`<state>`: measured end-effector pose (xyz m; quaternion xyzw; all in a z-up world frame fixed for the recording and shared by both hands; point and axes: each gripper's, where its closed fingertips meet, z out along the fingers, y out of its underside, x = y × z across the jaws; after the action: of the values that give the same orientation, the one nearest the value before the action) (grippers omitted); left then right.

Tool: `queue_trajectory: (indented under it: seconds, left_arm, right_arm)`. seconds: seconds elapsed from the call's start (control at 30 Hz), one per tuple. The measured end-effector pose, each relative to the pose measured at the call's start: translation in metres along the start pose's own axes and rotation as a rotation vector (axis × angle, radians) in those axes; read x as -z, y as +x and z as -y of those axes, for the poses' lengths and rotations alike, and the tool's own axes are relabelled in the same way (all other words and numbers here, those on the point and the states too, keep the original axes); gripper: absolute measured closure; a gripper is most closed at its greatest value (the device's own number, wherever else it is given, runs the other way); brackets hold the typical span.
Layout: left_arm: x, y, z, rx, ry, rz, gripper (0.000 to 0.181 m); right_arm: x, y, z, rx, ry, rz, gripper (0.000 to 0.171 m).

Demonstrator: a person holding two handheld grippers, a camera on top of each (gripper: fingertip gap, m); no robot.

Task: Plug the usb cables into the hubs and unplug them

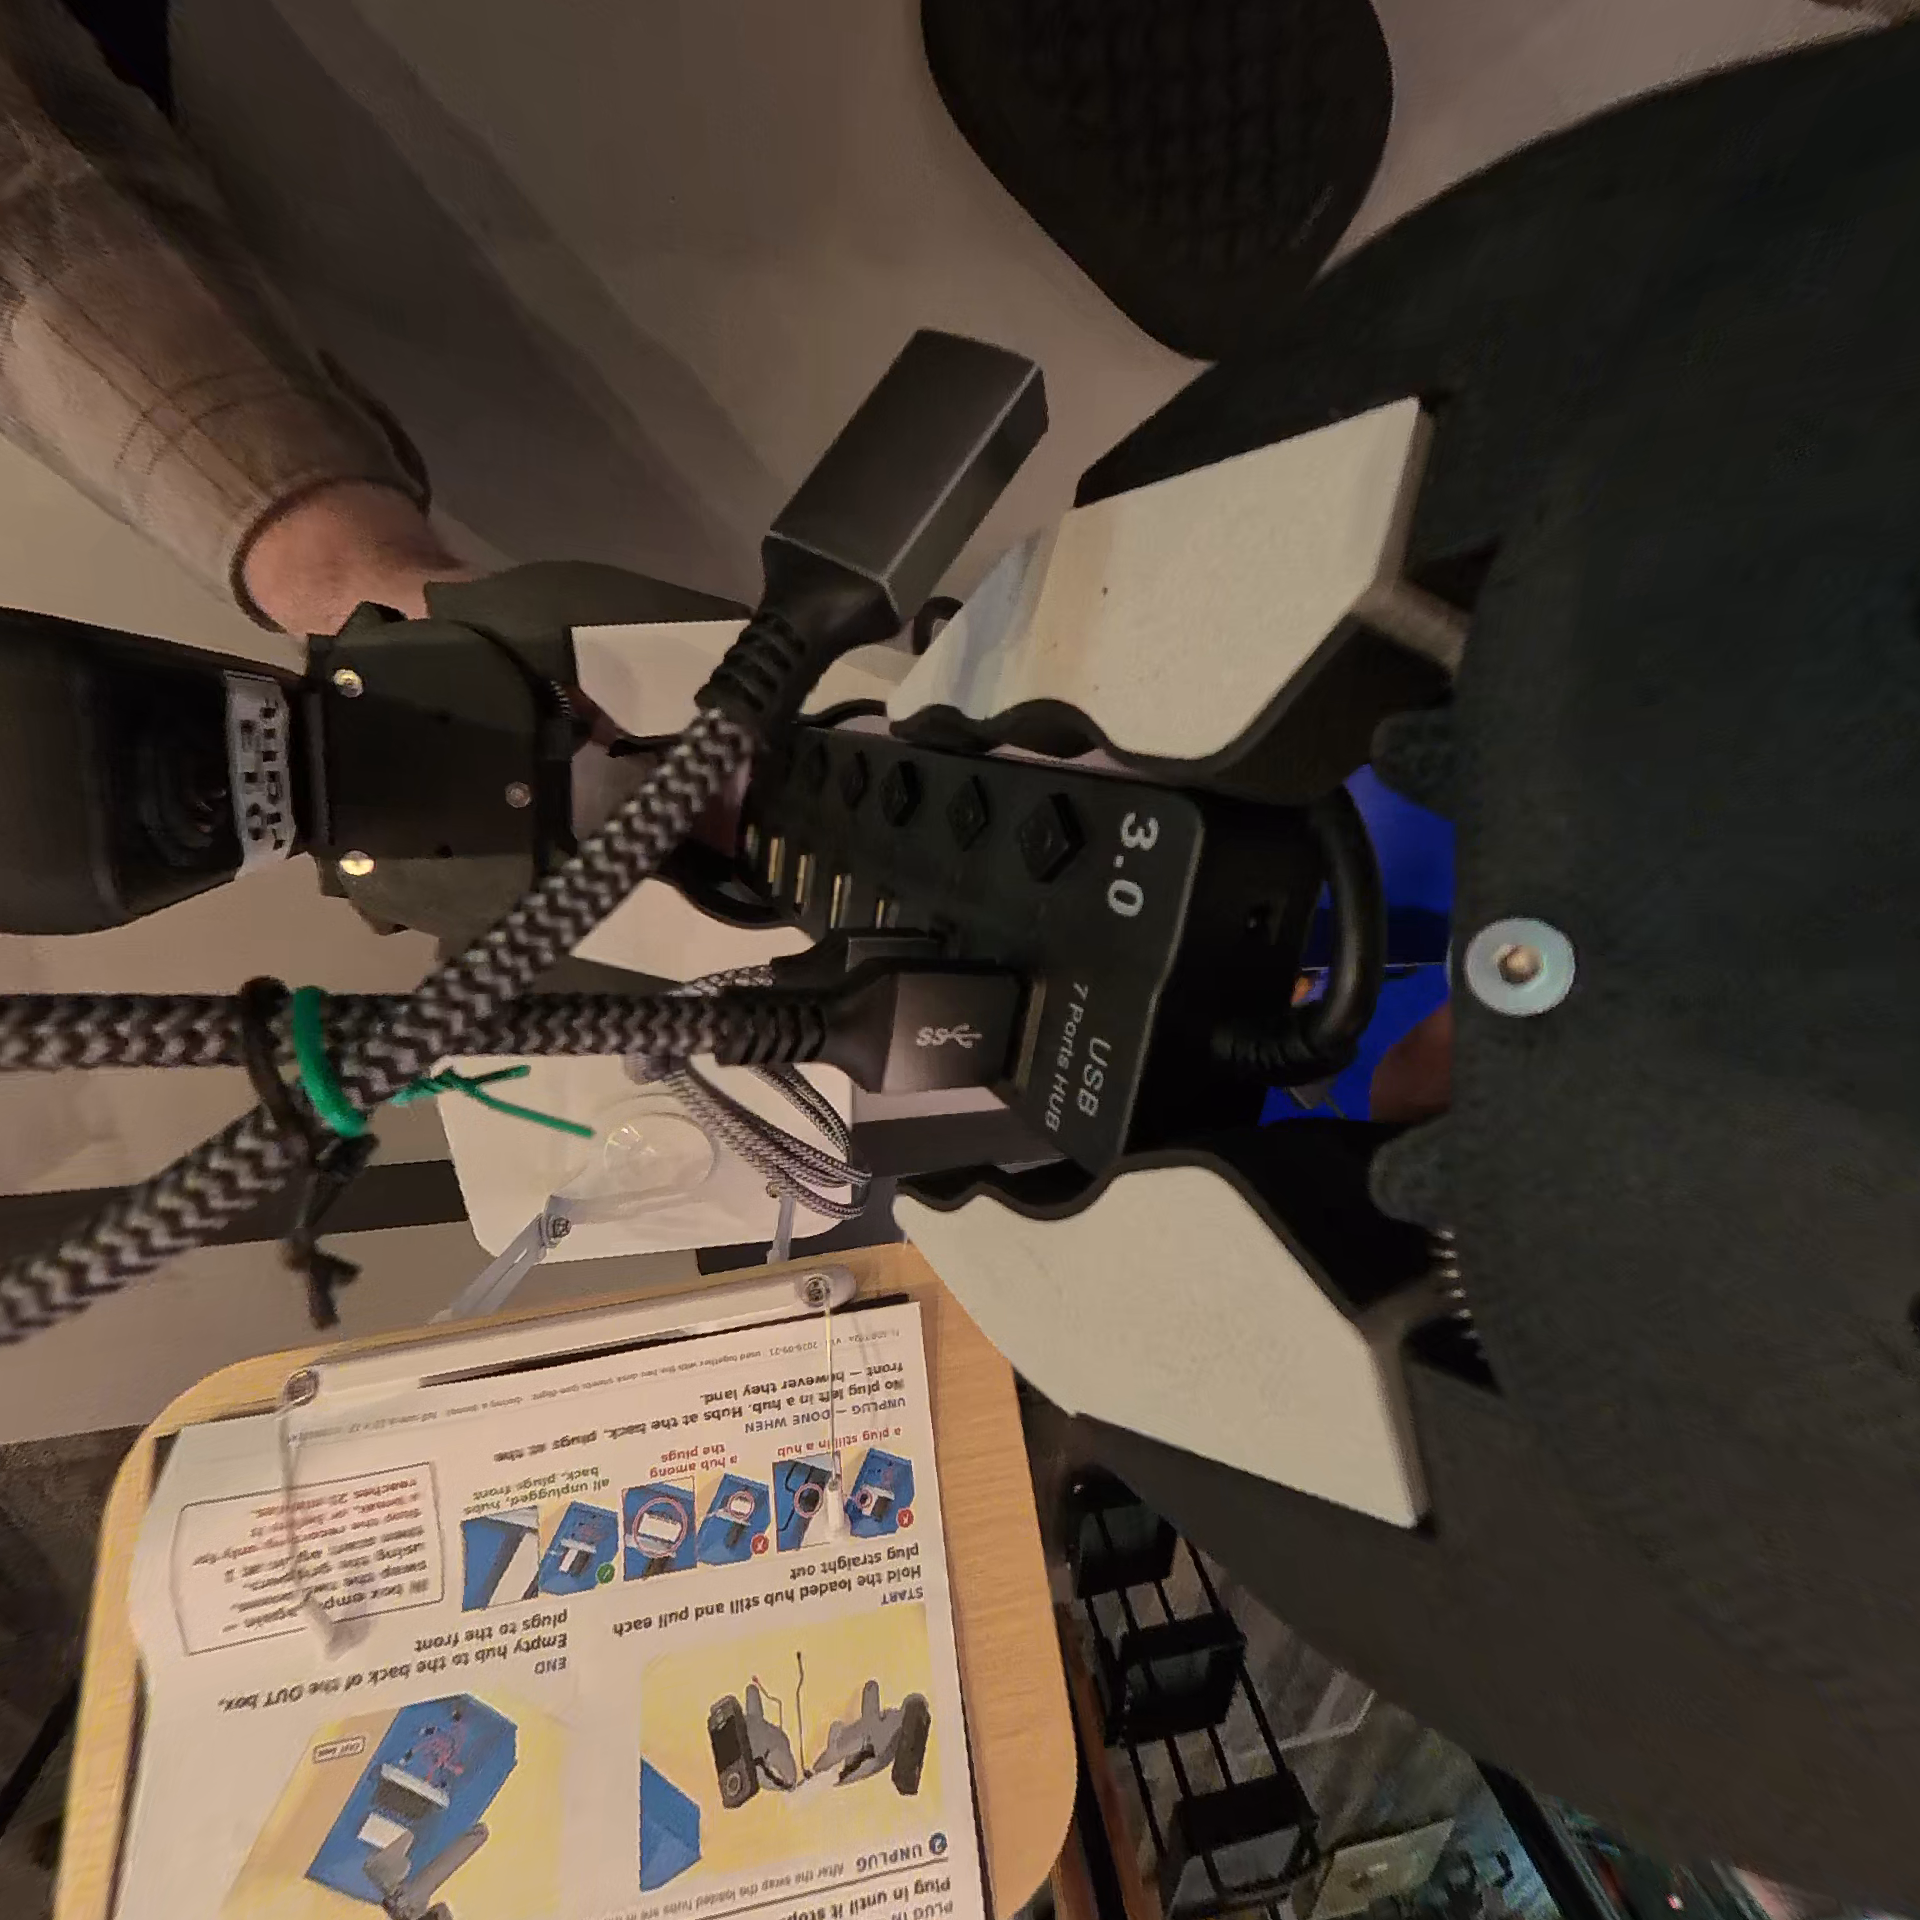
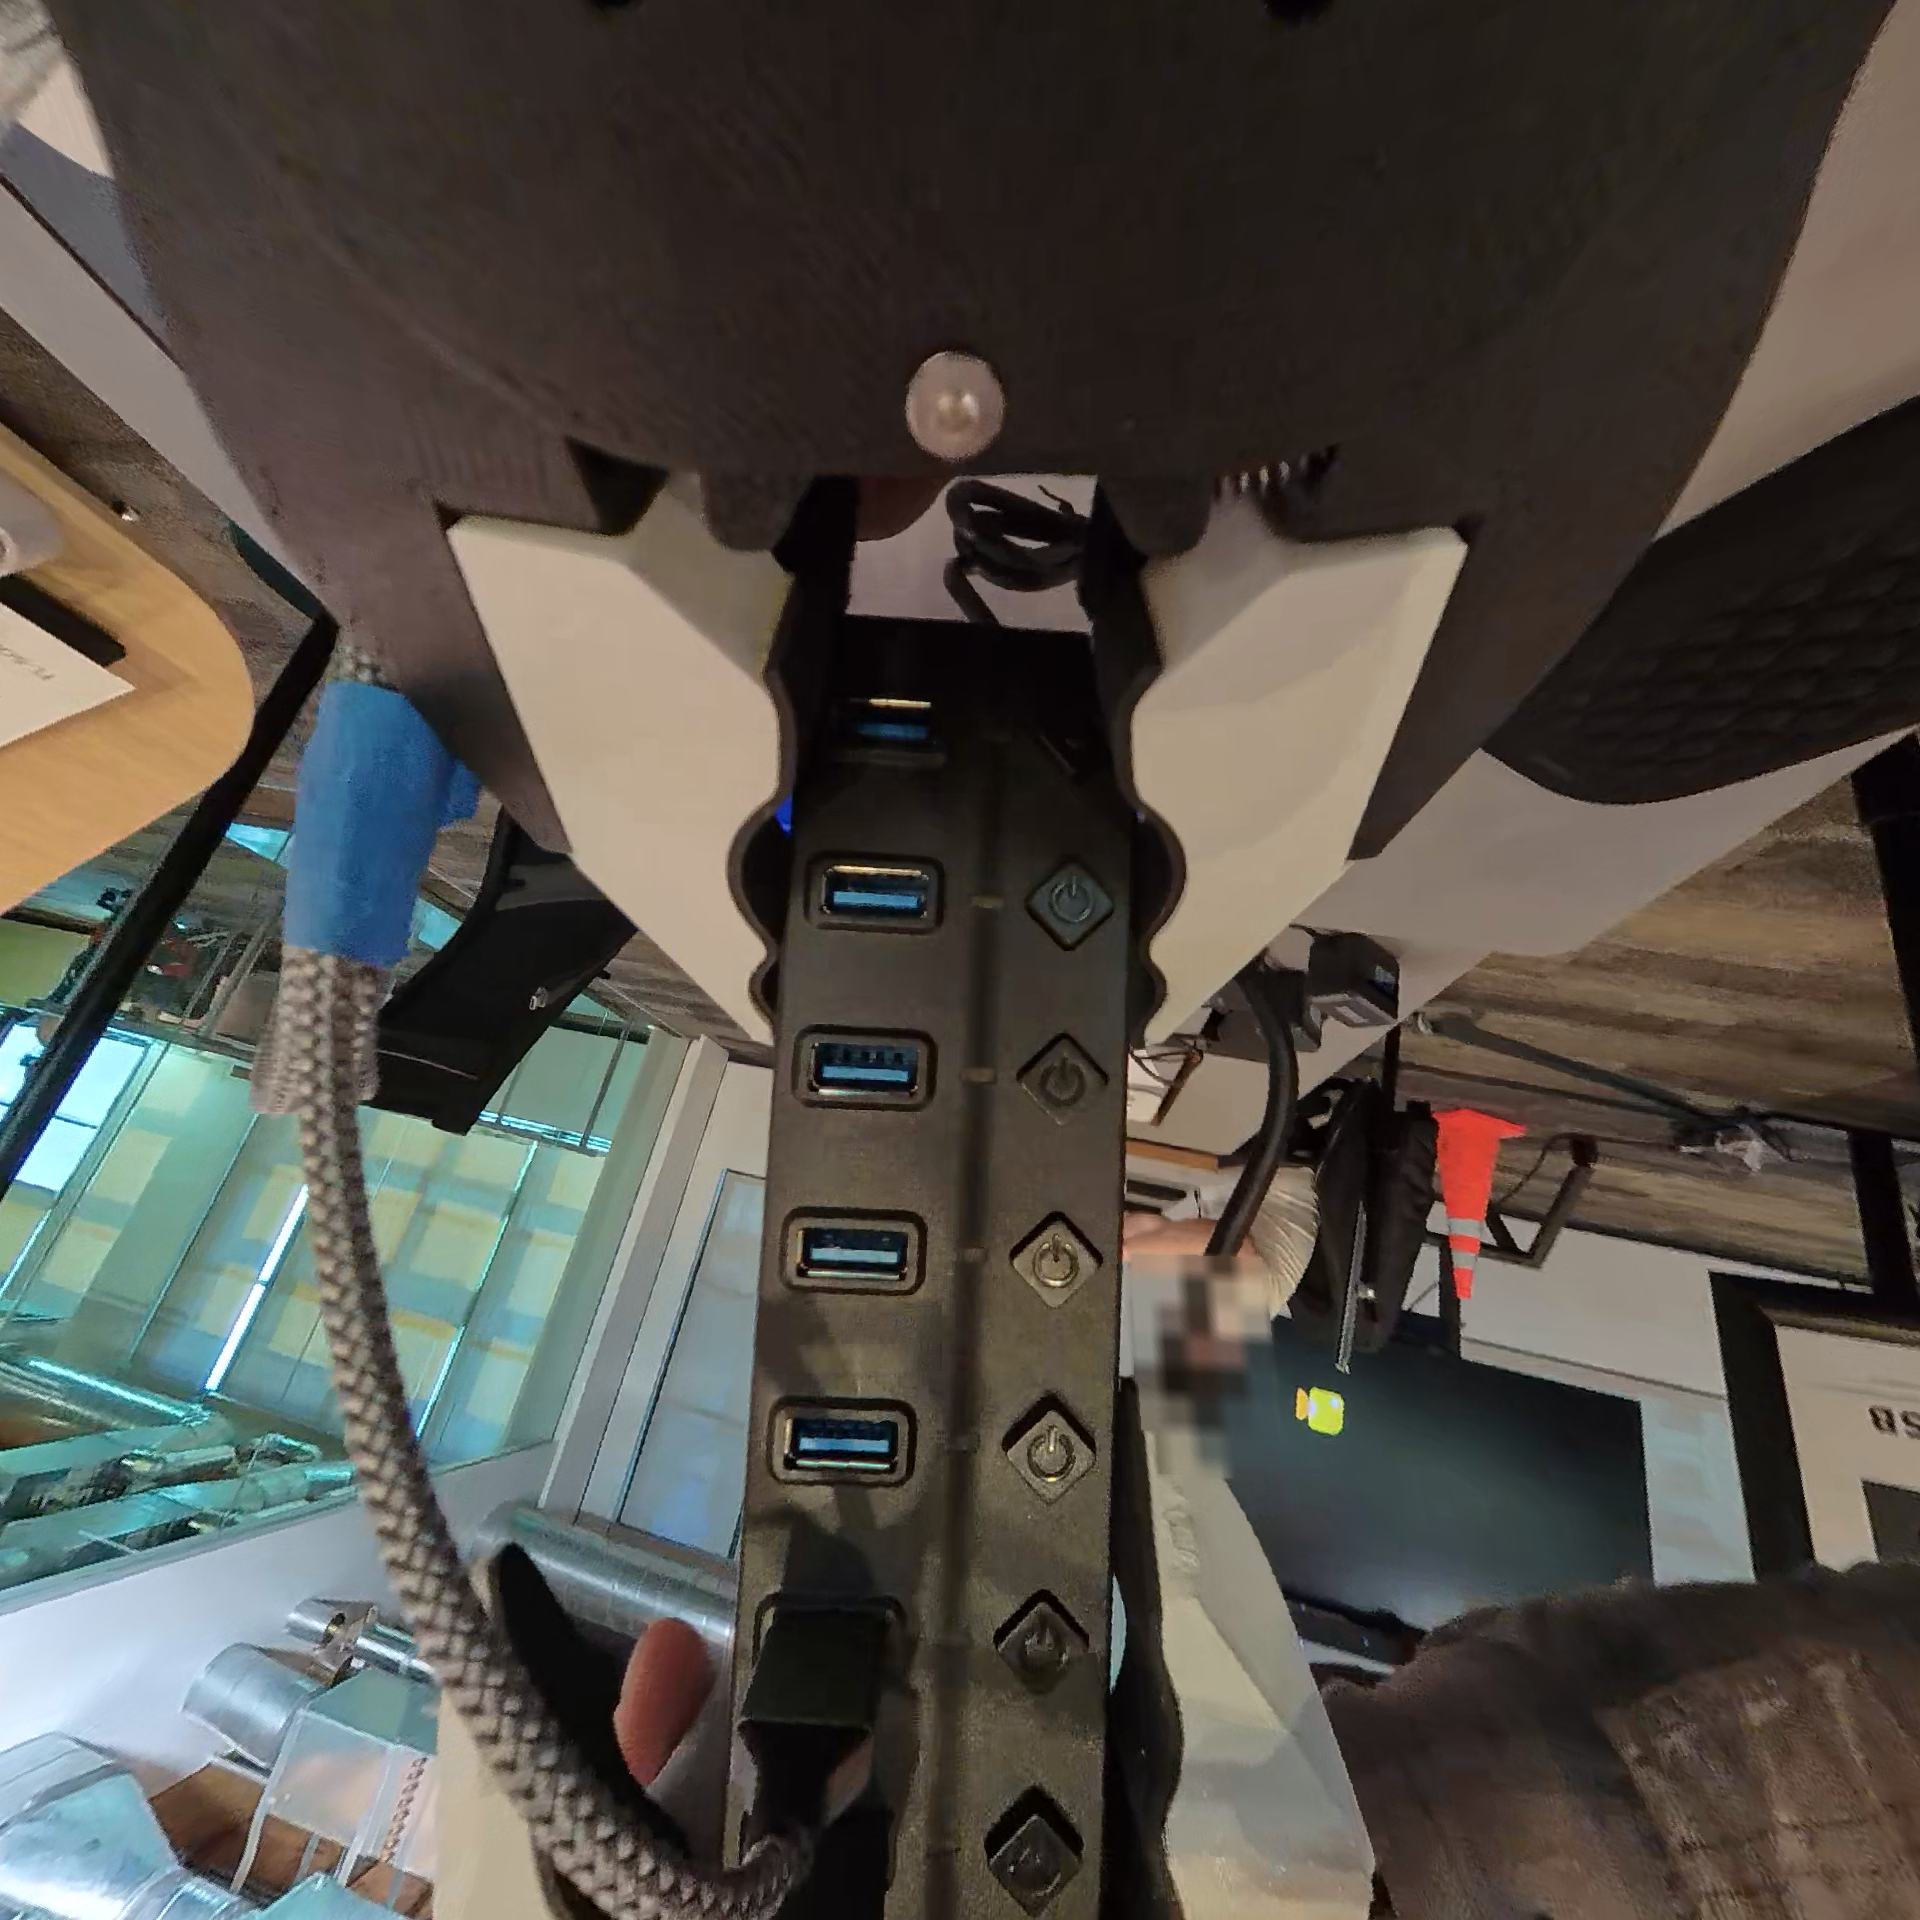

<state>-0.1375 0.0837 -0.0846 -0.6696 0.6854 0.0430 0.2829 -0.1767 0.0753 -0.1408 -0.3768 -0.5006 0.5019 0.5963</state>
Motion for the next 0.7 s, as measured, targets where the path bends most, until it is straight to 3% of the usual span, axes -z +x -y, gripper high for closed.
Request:
queue_trajectory:
  seconds: [0.13, 0.2, 0.53, 0.7]
  left_arm:
    - [0.0, -0.003, 0.0, -0.006, -0.014, 0.014, 0.088]
    - [0.001, -0.005, 0.002, -0.009, 0.002, 0.028, 0.098]
    - [0.001, 0.002, 0.002, -0.038, -0.008, 0.004, 0.103]
    - [-0.009, 0.006, -0.008, -0.033, -0.042, -0.04, 0.103]
  right_arm:
    - [0.0, -0.001, 0.007, -0.028, 0.046, -0.002, 0.109]
    - [0.002, 0.0, 0.009, -0.01, 0.052, -0.014, 0.109]
    - [-0.002, -0.003, 0.001, 0.031, 0.03, -0.002, 0.109]
    - [-0.008, -0.008, -0.017, 0.061, -0.069, 0.027, 0.107]
